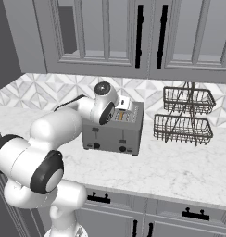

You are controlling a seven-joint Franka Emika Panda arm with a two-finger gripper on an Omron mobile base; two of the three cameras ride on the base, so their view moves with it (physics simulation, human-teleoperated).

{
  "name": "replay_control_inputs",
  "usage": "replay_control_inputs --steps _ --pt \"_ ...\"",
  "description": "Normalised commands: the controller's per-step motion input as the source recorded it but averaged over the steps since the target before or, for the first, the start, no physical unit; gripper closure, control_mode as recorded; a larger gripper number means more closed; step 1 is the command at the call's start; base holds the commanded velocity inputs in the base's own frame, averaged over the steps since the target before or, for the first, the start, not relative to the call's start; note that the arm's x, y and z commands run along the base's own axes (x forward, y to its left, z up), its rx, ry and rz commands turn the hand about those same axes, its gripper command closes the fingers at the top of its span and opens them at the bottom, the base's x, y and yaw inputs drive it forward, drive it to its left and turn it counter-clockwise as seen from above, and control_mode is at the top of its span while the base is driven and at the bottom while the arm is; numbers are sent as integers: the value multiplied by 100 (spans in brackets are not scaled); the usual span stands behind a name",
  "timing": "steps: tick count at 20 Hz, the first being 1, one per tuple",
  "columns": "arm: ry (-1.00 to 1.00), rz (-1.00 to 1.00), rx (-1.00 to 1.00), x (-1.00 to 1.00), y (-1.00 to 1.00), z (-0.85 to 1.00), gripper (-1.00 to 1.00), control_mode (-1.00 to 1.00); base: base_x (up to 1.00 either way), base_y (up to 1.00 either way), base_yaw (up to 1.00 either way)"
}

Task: Start the toaster. Once the lever pops up, take the bread to the plate on the dining counter.

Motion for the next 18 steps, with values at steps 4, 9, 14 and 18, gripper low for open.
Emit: replay_control_inputs --steps 4,9,14,18 --pt "0 0 0 0 0 0 -100 -100 0 0 0" --pt "0 0 0 0 0 0 -100 -100 0 0 0" --pt "0 0 0 0 0 0 -100 -100 0 0 0" --pt "0 0 0 0 0 0 -100 -100 0 0 0"
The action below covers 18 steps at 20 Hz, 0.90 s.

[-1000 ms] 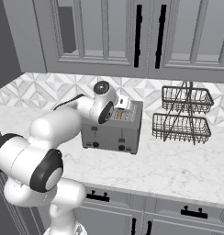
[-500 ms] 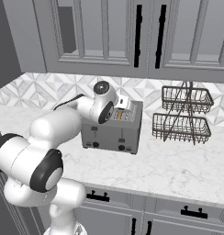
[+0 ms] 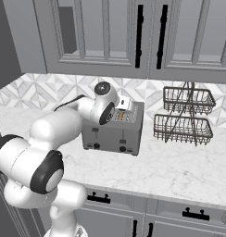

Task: Start the toaster. Once the lever pops up, take the bread to the plate on the dining counter.

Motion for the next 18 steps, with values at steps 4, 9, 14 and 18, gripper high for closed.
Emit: replay_control_inputs --steps 4,9,14,18 --pt "0 0 0 0 0 0 -100 -100 0 0 0" --pt "0 0 0 0 0 0 -100 -100 0 0 0" --pt "0 0 0 0 0 0 -100 -100 0 0 0" --pt "0 0 0 0 0 0 -100 -100 0 0 0"
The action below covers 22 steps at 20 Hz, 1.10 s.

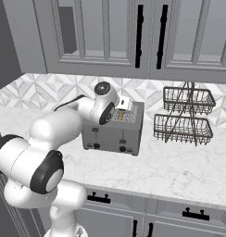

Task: Start the toaster. Once the lever pops up, take the bread to the plate on the dining counter.

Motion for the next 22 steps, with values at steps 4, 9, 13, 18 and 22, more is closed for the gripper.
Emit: replay_control_inputs --steps 4,9,13,18,22 --pt "0 0 0 0 0 0 -100 -100 0 0 0" --pt "0 0 0 0 0 0 -100 -100 0 0 0" --pt "0 0 0 0 0 0 -100 -100 0 0 0" --pt "0 0 0 0 0 0 -100 -100 0 0 0" --pt "0 0 0 0 0 0 -100 -100 0 0 0"
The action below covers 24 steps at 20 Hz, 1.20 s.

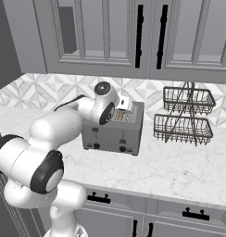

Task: Start the toaster. Once the lever pops up, take the bread to the plate on the dining counter.

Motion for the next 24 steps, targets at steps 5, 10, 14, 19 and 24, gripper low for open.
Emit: replay_control_inputs --steps 5,10,14,19,24 --pt "0 0 0 0 0 0 -100 -100 0 0 0" --pt "0 0 0 0 0 0 -100 -100 0 0 0" --pt "0 0 0 0 0 0 -100 -100 0 0 0" --pt "0 0 0 0 0 0 -100 -100 0 0 0" --pt "0 0 0 0 0 0 -100 -100 0 0 0"
